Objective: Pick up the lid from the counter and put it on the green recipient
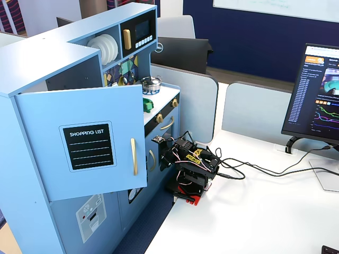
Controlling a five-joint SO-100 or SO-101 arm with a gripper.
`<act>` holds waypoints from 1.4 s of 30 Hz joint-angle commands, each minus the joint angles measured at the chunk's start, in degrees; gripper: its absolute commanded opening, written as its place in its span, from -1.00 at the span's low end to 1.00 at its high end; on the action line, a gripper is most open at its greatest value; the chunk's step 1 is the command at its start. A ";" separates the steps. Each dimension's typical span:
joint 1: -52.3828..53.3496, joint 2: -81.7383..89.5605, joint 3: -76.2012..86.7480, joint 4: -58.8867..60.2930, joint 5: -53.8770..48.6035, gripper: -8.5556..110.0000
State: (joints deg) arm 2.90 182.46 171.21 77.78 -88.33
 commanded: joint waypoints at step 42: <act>31.38 -24.70 -34.28 -67.76 0.00 -0.13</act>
State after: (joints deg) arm 33.66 159.61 138.43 16.96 -89.12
